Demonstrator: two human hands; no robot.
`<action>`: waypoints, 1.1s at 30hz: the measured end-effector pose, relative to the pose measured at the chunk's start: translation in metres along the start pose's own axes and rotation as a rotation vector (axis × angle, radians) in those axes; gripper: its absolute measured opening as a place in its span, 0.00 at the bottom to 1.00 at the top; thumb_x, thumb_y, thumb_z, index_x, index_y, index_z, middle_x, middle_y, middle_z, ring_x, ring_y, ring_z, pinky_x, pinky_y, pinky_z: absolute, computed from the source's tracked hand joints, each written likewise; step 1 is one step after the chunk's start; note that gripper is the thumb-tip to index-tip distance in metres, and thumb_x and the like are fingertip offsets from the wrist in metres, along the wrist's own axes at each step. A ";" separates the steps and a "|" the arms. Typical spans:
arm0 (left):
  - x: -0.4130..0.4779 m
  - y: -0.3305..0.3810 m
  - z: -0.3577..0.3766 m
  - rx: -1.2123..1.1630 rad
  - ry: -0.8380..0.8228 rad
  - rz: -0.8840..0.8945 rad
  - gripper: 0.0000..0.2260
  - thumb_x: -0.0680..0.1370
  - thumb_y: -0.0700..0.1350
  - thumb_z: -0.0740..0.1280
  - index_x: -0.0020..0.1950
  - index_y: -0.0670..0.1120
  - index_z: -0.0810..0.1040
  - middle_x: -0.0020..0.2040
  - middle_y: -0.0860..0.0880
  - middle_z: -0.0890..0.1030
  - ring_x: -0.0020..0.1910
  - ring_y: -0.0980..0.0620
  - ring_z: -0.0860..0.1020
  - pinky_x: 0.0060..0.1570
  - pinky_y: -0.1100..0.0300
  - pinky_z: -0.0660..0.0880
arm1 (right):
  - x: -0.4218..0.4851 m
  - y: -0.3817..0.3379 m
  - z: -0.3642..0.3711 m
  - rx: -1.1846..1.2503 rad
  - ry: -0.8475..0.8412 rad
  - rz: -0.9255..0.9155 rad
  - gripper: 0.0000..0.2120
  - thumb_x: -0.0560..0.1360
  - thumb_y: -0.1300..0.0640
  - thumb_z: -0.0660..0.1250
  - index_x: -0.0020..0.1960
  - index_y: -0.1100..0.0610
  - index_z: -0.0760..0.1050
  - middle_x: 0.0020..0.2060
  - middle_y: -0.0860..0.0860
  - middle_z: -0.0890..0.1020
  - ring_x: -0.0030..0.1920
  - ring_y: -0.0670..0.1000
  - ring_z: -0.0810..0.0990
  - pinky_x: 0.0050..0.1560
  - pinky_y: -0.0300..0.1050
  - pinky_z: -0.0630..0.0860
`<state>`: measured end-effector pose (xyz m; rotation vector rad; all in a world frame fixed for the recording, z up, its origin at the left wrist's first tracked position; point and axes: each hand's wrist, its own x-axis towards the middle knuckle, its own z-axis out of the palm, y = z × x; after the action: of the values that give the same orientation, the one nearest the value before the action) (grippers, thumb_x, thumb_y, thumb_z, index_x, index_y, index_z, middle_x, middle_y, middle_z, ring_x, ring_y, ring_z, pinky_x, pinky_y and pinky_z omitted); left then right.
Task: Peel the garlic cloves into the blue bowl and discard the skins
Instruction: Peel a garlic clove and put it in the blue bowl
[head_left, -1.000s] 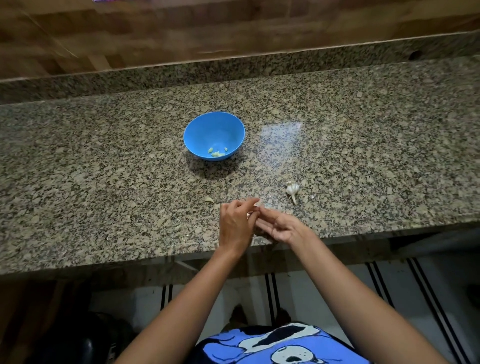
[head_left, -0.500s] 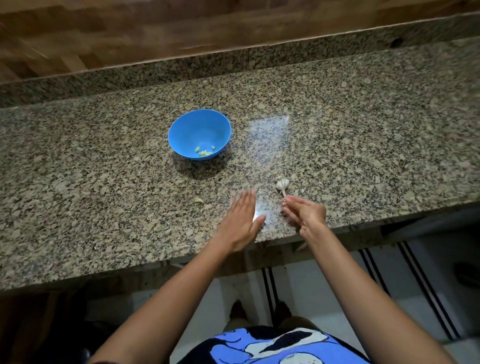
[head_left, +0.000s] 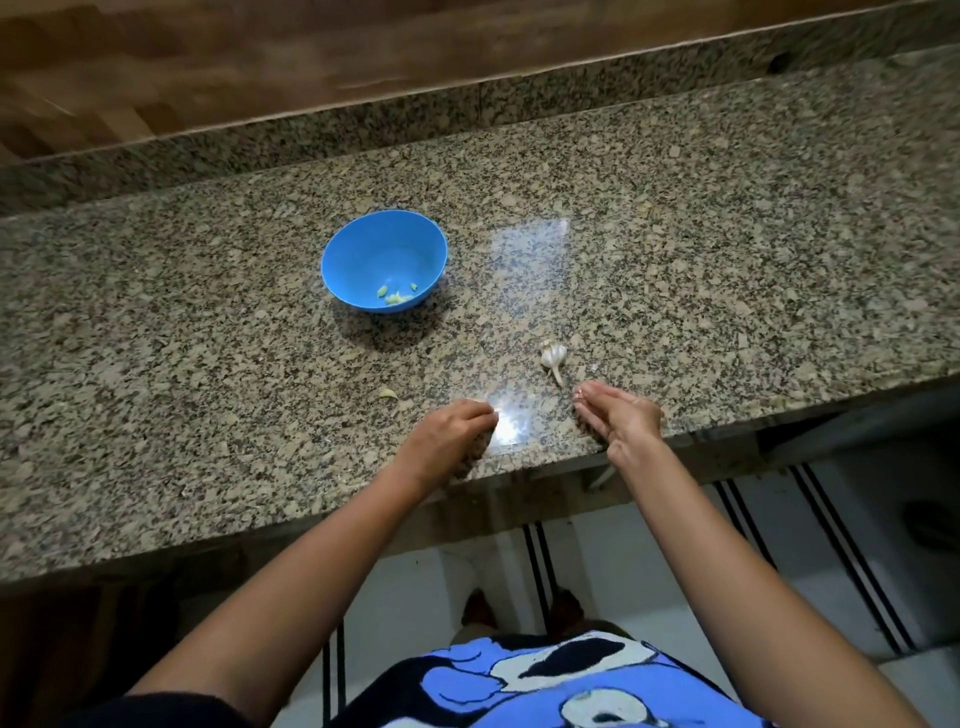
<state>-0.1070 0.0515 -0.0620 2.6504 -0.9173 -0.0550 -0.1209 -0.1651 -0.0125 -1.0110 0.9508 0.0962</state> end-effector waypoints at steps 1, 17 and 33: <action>0.003 0.006 -0.005 0.002 -0.003 -0.062 0.13 0.71 0.35 0.72 0.55 0.41 0.81 0.52 0.43 0.82 0.48 0.46 0.82 0.50 0.53 0.80 | 0.000 0.000 -0.001 0.003 0.002 0.004 0.04 0.71 0.68 0.68 0.46 0.64 0.78 0.42 0.59 0.82 0.41 0.52 0.84 0.39 0.40 0.81; 0.124 0.117 0.026 -0.024 -0.013 -0.102 0.14 0.77 0.37 0.65 0.62 0.40 0.74 0.62 0.42 0.74 0.60 0.46 0.71 0.62 0.55 0.71 | 0.007 -0.021 -0.060 0.162 0.153 -0.087 0.10 0.73 0.70 0.66 0.54 0.70 0.76 0.45 0.60 0.81 0.39 0.51 0.81 0.33 0.34 0.79; 0.066 0.113 -0.003 -0.676 -0.069 -0.723 0.04 0.76 0.36 0.66 0.47 0.37 0.80 0.44 0.43 0.82 0.39 0.53 0.81 0.39 0.64 0.79 | 0.007 -0.021 -0.055 -0.011 0.054 -0.028 0.12 0.72 0.68 0.68 0.55 0.67 0.76 0.47 0.60 0.82 0.47 0.53 0.83 0.41 0.40 0.81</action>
<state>-0.1213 -0.0713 -0.0177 2.1838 0.1009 -0.5252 -0.1417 -0.2210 -0.0138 -1.0407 0.9855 0.0508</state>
